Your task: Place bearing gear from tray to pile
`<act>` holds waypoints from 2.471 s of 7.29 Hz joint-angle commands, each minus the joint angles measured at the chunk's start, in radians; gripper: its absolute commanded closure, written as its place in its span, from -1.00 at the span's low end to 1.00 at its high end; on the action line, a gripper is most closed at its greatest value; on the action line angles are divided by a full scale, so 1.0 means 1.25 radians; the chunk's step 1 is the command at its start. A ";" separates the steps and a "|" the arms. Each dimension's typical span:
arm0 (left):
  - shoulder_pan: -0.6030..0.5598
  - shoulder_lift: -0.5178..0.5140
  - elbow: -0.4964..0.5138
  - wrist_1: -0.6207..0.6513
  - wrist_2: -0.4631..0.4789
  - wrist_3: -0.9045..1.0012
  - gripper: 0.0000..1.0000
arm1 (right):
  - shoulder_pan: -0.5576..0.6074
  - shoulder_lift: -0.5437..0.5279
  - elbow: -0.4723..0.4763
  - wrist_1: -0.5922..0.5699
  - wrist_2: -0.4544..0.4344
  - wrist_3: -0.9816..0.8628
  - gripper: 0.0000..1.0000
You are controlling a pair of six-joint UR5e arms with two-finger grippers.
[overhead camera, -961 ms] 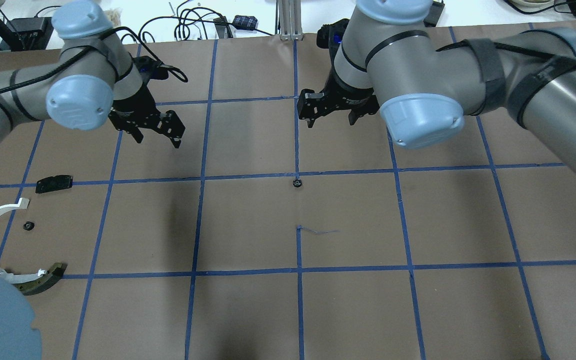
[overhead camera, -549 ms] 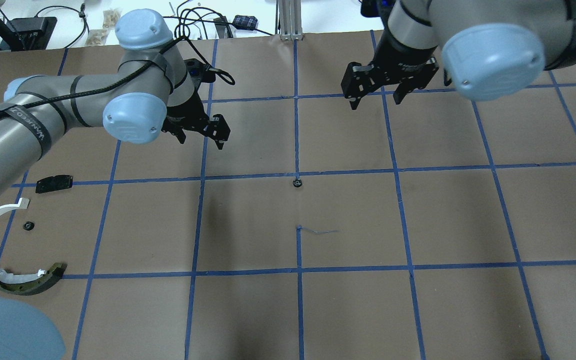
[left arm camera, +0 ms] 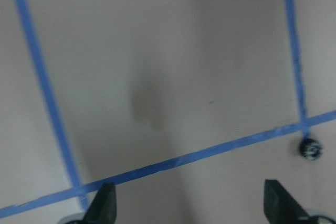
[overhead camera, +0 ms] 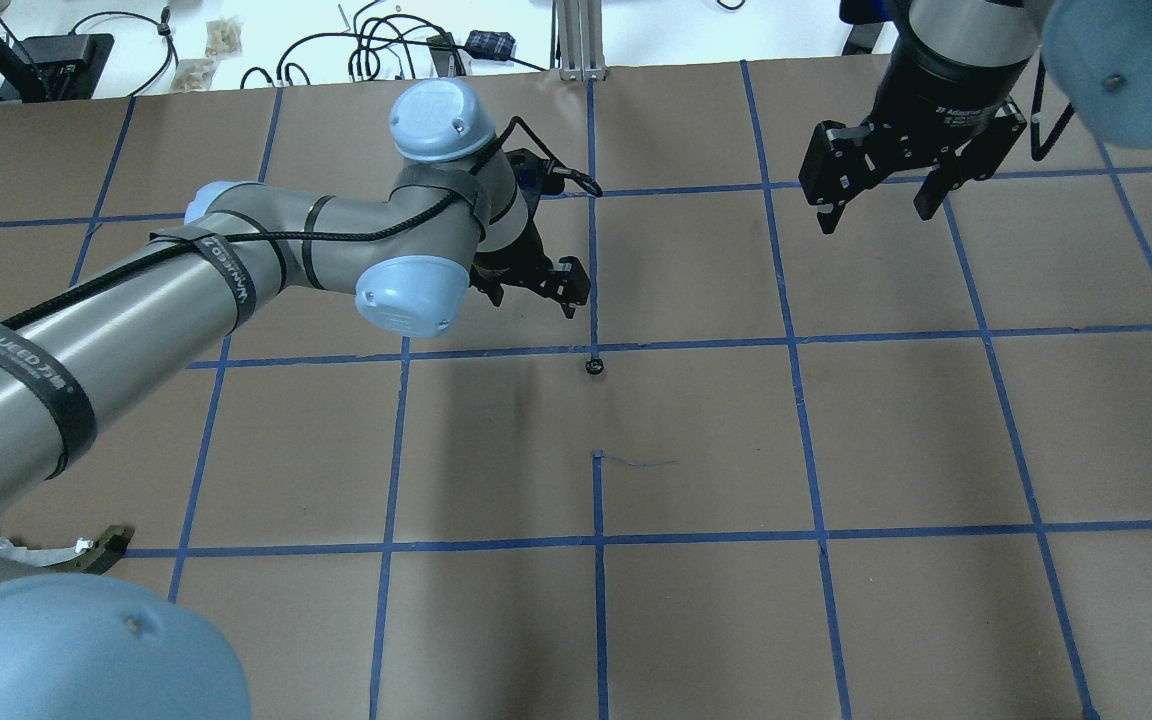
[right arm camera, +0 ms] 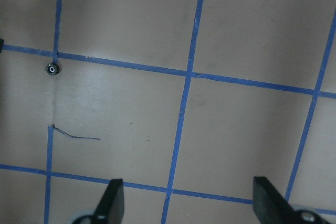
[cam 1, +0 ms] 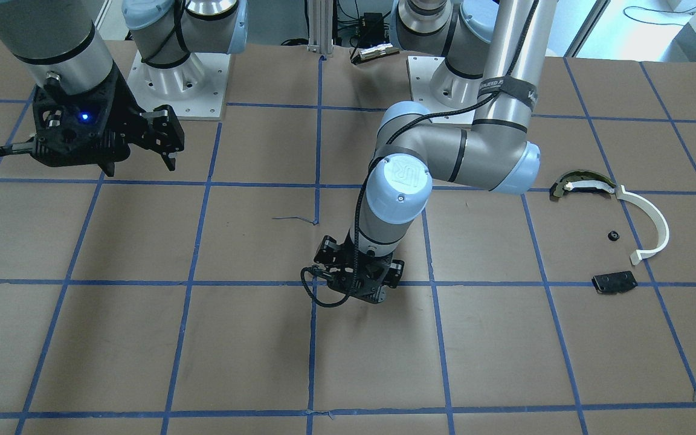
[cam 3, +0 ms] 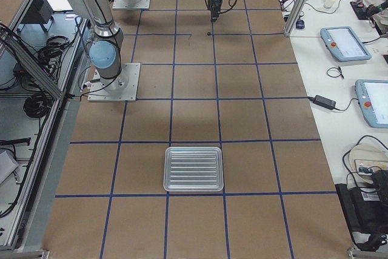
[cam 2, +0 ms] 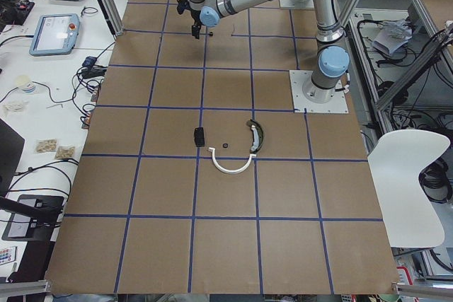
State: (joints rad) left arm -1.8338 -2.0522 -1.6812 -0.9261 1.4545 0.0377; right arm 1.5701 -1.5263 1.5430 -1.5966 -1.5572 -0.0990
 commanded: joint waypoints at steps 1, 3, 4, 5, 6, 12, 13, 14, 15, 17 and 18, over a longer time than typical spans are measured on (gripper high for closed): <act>-0.087 -0.042 0.000 0.038 0.063 -0.062 -1.00 | -0.003 -0.015 0.047 -0.184 0.000 0.046 -1.00; -0.099 -0.061 0.000 0.038 0.064 -0.074 -1.00 | -0.004 -0.024 0.050 -0.116 -0.006 0.122 -1.00; -0.102 -0.065 -0.001 0.038 0.061 -0.073 -1.00 | -0.002 -0.023 0.044 -0.116 -0.002 0.150 -1.00; -0.106 -0.066 -0.001 0.038 0.062 -0.072 -1.00 | -0.002 -0.026 0.046 -0.107 -0.007 0.150 -1.00; -0.106 -0.071 0.000 0.038 0.064 -0.071 -0.88 | -0.002 -0.025 0.044 -0.109 -0.008 0.150 -1.00; -0.106 -0.084 0.001 0.038 0.064 -0.076 0.13 | -0.001 -0.027 0.050 -0.091 -0.001 0.097 -1.00; -0.106 -0.084 0.001 0.039 0.064 -0.074 0.60 | -0.001 -0.027 0.047 -0.091 -0.002 0.095 -1.00; -0.106 -0.082 0.002 0.040 0.064 -0.073 1.00 | -0.001 -0.027 0.049 -0.092 0.003 0.094 -1.00; -0.106 -0.080 0.007 0.040 0.065 -0.072 1.00 | -0.001 -0.027 0.049 -0.097 0.003 0.094 -1.00; -0.067 -0.051 0.017 0.013 0.067 -0.066 1.00 | -0.001 -0.027 0.049 -0.097 -0.002 0.094 -1.00; 0.006 -0.030 0.017 -0.012 0.079 -0.062 1.00 | -0.001 -0.027 0.049 -0.098 -0.002 0.094 -1.00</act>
State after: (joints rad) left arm -1.9088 -2.1173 -1.6622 -0.9081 1.5425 -0.0446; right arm 1.5693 -1.5597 1.6045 -1.7185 -1.5590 0.0185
